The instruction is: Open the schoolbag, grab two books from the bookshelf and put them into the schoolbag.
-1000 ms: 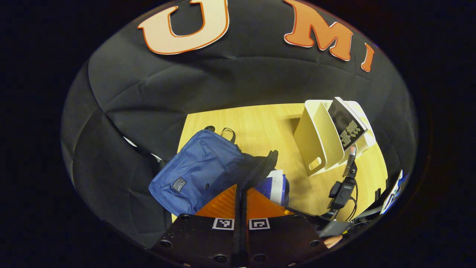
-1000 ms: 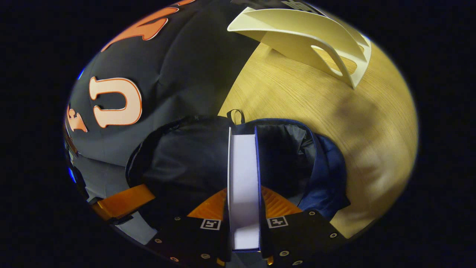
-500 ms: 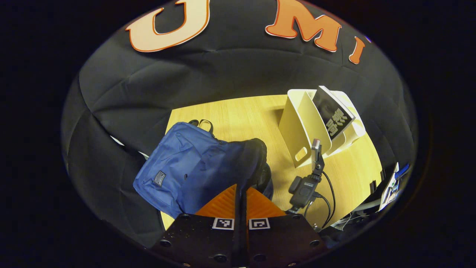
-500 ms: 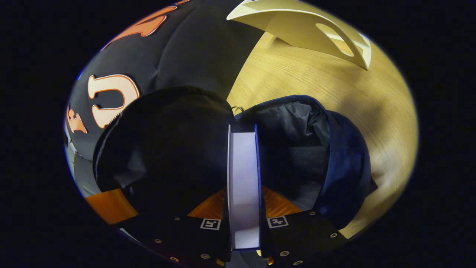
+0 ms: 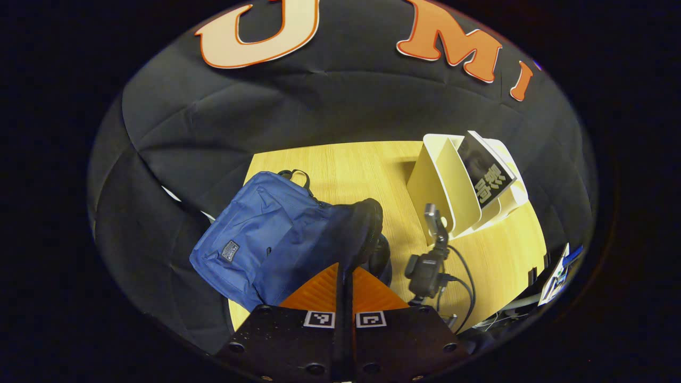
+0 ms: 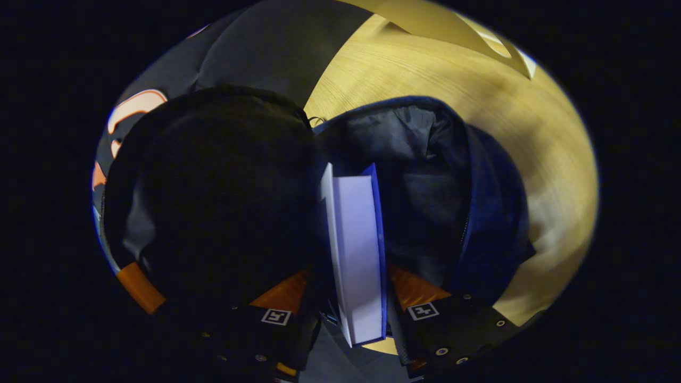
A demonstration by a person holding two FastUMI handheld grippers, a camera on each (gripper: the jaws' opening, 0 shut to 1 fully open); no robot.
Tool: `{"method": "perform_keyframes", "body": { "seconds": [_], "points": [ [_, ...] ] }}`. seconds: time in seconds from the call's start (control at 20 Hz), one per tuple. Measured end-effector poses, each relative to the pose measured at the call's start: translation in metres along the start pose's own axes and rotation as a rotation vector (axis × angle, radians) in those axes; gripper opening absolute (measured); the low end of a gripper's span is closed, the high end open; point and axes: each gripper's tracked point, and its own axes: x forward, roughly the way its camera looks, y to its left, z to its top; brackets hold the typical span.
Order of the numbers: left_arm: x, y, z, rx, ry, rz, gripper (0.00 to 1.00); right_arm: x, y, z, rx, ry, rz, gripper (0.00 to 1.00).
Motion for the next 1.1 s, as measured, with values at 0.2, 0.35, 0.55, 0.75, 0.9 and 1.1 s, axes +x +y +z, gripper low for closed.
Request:
{"method": "perform_keyframes", "body": {
  "seconds": [0.2,0.35,0.55,0.75,0.9,1.1],
  "points": [
    [-0.004,0.006,0.000,-0.031,-0.018,0.001,0.00,-0.038,-0.004,0.009,-0.034,0.010,-0.034,0.89],
    [-0.002,0.008,-0.005,-0.066,-0.025,-0.007,0.00,-0.066,-0.016,0.024,-0.154,-0.008,-0.089,0.93],
    [0.002,0.006,-0.012,-0.086,-0.027,-0.002,0.00,-0.124,-0.021,0.058,-0.375,-0.099,-0.149,0.93],
    [0.004,0.002,-0.009,-0.066,-0.036,0.016,0.01,-0.187,-0.016,0.099,-0.594,-0.206,-0.234,0.94],
    [0.007,-0.003,-0.010,-0.069,-0.030,0.022,0.00,-0.232,-0.016,0.137,-0.757,-0.315,-0.341,0.97],
    [0.009,-0.003,-0.012,-0.069,-0.030,0.041,0.00,-0.283,-0.009,0.181,-0.871,-0.397,-0.439,0.97]
  ]
}}
